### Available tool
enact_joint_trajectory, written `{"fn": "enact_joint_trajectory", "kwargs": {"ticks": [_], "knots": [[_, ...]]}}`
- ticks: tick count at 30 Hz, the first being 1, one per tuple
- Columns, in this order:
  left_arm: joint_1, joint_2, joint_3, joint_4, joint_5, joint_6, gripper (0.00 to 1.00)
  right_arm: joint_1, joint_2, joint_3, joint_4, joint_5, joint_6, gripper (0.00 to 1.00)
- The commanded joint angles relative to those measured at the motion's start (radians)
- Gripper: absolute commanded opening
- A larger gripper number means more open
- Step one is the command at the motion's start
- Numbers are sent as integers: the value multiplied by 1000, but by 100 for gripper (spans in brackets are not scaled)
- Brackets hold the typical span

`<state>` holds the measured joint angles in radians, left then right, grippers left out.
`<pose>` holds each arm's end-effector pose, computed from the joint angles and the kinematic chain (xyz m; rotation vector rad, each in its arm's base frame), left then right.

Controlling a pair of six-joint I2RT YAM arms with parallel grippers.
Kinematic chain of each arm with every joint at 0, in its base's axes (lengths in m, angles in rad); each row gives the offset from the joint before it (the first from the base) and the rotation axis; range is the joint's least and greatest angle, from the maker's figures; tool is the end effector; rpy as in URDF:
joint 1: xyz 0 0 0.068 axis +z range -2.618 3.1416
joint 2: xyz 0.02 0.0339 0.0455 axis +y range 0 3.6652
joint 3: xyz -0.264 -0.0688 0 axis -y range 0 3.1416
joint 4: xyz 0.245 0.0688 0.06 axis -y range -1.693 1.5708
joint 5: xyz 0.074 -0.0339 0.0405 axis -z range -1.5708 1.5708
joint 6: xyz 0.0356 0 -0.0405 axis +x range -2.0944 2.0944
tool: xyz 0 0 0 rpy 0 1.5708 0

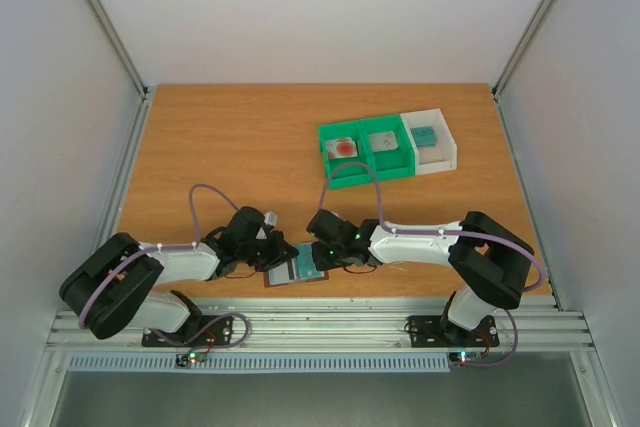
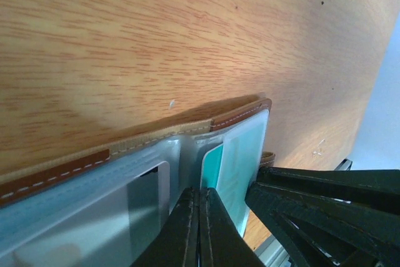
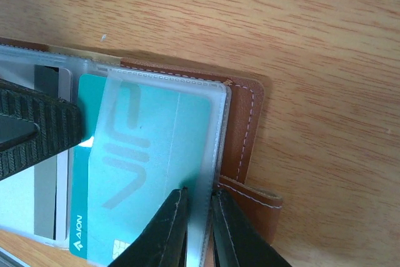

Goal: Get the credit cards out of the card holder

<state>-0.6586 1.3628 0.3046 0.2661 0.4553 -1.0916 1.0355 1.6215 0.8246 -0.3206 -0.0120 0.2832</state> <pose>0.1584 -0.1423 0.1123 -0.3295 2.6931 -1.2517 0.1504 0.2544 0.1453 -1.0183 2.5679 0.4034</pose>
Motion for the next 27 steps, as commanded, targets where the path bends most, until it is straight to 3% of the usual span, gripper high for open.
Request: {"fn": "enact_joint_trajectory", "kwargs": {"ticks": [1,27], "knots": [[-4,-17,-16,49,-7,7,0,-10,30,-33,10,-18,16,12],[-3,-262,-6,-312,-91,62,0,-35,23,-83,45,-43,26,11]]}}
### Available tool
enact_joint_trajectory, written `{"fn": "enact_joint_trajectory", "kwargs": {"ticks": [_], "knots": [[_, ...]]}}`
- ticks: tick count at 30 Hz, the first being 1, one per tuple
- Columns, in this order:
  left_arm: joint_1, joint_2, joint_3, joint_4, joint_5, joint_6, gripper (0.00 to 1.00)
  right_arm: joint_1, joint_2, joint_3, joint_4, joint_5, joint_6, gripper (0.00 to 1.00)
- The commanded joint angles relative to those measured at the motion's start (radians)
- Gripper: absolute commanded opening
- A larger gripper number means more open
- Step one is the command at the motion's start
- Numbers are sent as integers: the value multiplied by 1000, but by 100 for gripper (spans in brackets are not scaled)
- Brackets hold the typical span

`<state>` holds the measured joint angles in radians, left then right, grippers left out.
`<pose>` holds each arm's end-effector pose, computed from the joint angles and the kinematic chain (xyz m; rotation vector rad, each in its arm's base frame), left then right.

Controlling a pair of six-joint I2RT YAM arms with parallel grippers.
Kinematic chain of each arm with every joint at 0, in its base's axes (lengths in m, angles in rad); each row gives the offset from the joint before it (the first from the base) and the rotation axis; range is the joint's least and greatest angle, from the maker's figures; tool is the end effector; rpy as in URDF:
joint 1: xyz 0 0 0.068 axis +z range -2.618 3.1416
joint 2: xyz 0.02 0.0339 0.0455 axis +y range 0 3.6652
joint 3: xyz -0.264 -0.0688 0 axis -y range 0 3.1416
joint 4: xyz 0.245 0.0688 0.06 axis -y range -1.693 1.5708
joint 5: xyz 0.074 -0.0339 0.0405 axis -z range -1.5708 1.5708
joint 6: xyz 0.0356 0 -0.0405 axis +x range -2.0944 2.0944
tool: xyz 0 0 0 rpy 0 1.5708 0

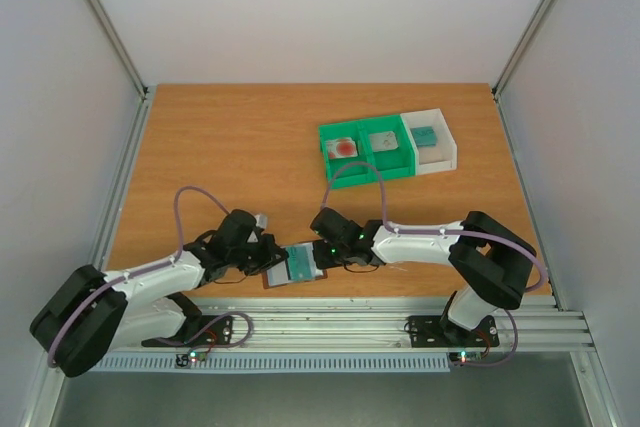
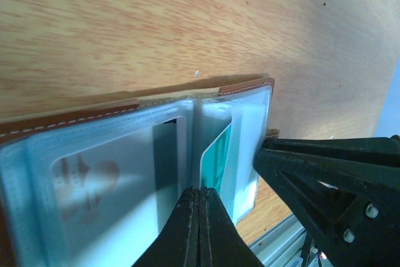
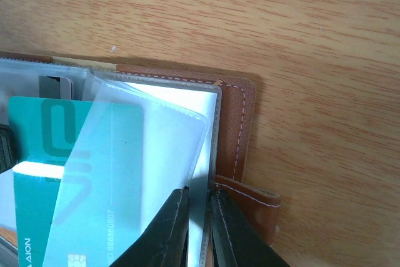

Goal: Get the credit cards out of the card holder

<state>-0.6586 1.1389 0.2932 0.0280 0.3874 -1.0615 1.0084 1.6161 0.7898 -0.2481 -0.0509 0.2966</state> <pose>0.1421 -0.1269 0.1316 -0.3348 2.6853 -1.1538 0.1554 0.2499 0.1414 -0.9706 2.5603 0.4767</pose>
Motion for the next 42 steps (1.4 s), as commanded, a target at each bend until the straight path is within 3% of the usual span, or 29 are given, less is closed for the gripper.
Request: {"fn": "enact_joint_trajectory", "kwargs": {"ticks": [1,9,20,32,42], "knots": [[-3,-45,4,-74,-22,31,0,-8,28,-49,-27,-7,14,11],[-4,-31,5,-57,-13,12,2,-10,-8,-29,-43,-7,0,11],[-4,19,-39,59,-25,-38,29,-10,6,-38,-25,-15,9,11],[-3,55,-43,98,-25,-63,30,-10,-160,37,-159,-18,-15,15],[-4,48,-46,87,-28,-64,30,-10,-144,74,-86,-104,-35,15]]}}
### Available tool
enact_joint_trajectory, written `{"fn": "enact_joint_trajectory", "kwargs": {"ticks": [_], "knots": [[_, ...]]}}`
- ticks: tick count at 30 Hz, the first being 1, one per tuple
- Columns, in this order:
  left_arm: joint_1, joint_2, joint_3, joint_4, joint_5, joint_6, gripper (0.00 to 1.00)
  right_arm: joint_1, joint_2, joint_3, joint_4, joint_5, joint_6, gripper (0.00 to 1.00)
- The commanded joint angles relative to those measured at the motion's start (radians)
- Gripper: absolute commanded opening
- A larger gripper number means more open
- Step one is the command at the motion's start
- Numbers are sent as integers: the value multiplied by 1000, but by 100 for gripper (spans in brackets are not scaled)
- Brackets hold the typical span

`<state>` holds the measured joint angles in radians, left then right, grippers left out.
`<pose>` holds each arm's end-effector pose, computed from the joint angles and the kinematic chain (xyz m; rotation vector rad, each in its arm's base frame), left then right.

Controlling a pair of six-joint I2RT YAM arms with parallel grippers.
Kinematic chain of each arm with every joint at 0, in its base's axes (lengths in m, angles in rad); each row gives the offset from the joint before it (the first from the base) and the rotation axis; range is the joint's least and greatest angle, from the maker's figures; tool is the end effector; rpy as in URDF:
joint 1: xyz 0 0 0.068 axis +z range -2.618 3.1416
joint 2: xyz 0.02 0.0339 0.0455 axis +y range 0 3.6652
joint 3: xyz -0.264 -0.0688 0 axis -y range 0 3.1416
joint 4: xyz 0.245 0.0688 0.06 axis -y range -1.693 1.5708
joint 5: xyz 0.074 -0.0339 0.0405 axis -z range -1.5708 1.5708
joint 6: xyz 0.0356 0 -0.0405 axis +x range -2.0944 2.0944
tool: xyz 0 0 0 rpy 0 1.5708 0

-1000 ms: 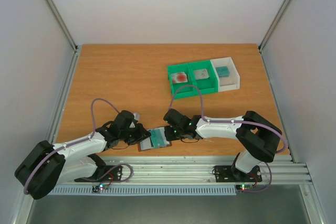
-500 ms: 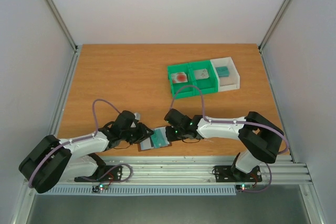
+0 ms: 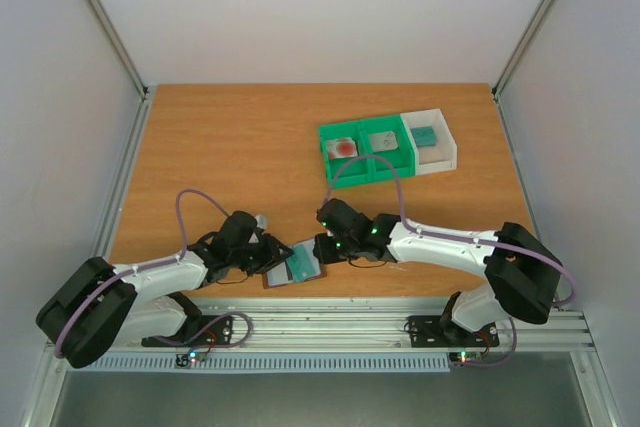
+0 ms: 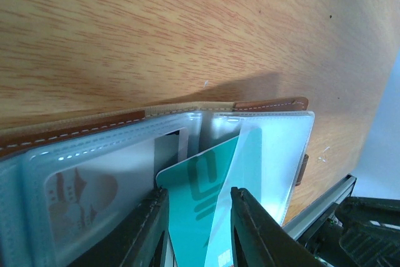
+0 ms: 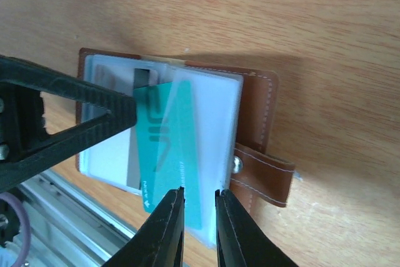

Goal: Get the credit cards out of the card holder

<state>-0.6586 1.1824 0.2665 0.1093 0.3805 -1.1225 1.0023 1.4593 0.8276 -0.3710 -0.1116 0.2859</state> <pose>0.1429 -0.1273 0.1228 -0.4178 2.6787 -1.1719 0.1488 0.2403 0.1874 -0.9847 2.5051 0.5920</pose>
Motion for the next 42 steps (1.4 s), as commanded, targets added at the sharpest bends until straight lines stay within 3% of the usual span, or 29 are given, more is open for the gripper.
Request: {"fn": "enact_joint_trajectory", "kwargs": {"ticks": [1,11,20,28,36,42], "knots": [[-3,4,-19,6,-22,-3,30,-4,26,44,43,-55,-27,15],[-4,-16,-18,-11,-21,9,34,-4,195,47,70,-47,-21,13],[-6,-89,-6,-98,-49,35,37,-4,217,-34,91,-22,15,12],[-6,-8,-51,80,-29,-23,36,-4,214,-37,95,-21,20,11],[-6,19,-33,108,-49,-21,29,-4,215,-46,104,-27,29,11],[-6,6,-25,108,-49,-13,11,-4,218,-53,120,-37,32,11]]}}
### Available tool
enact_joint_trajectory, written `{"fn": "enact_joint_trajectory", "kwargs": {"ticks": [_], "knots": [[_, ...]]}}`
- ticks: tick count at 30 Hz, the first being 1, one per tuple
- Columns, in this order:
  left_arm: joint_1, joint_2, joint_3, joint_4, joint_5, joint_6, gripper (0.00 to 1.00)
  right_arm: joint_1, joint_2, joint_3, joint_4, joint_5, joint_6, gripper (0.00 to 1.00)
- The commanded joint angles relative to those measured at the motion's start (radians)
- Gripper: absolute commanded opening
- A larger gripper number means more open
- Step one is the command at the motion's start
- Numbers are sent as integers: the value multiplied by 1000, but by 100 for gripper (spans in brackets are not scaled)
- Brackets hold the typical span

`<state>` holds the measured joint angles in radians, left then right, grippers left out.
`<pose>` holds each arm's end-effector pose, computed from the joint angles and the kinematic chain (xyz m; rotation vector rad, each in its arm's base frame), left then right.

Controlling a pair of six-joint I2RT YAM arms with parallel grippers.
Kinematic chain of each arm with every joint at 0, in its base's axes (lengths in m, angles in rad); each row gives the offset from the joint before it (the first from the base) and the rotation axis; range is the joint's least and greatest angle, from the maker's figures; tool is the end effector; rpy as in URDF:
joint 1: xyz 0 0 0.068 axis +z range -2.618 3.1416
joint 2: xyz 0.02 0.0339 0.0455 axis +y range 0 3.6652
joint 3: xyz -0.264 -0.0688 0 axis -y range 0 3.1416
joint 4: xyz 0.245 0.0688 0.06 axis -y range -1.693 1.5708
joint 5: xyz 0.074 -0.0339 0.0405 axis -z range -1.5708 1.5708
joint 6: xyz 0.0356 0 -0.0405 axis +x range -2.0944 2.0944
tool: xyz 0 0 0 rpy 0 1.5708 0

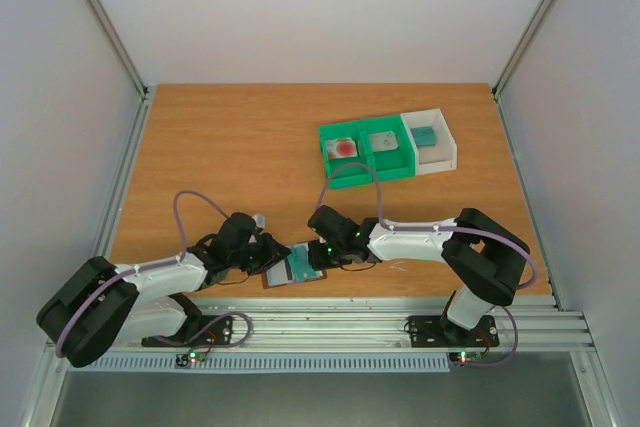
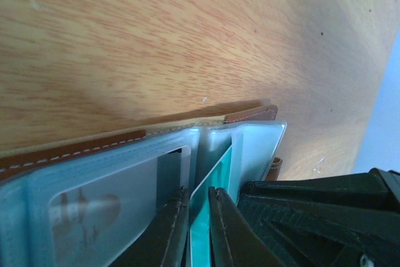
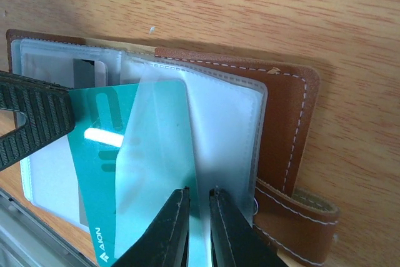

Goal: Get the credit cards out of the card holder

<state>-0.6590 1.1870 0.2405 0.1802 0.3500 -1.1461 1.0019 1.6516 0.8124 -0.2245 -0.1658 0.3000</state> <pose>0.1431 -0.1263 0.1201 -0.4470 2.6281 -1.1789 0.1581 0.2581 0.1390 -1.0087 2.5817 0.6183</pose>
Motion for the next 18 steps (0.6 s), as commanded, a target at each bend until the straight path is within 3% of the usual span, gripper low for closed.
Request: {"fn": "enact_joint_trajectory", "kwargs": {"ticks": [1,4,11,18], "knots": [[-6,-1,2,33,-12,13,9,-3,27,-38,-26,16,18,11],[-7,-19,12,-8,-14,35,1,-3,25,-37,-33,25,14,11],[-4,-122,13,-118,-46,75,0,-29,15,-56,-33,40,10,11],[-1,-284,61,-371,-101,131,0,-62,-26,-80,-32,53,-6,11]]}}
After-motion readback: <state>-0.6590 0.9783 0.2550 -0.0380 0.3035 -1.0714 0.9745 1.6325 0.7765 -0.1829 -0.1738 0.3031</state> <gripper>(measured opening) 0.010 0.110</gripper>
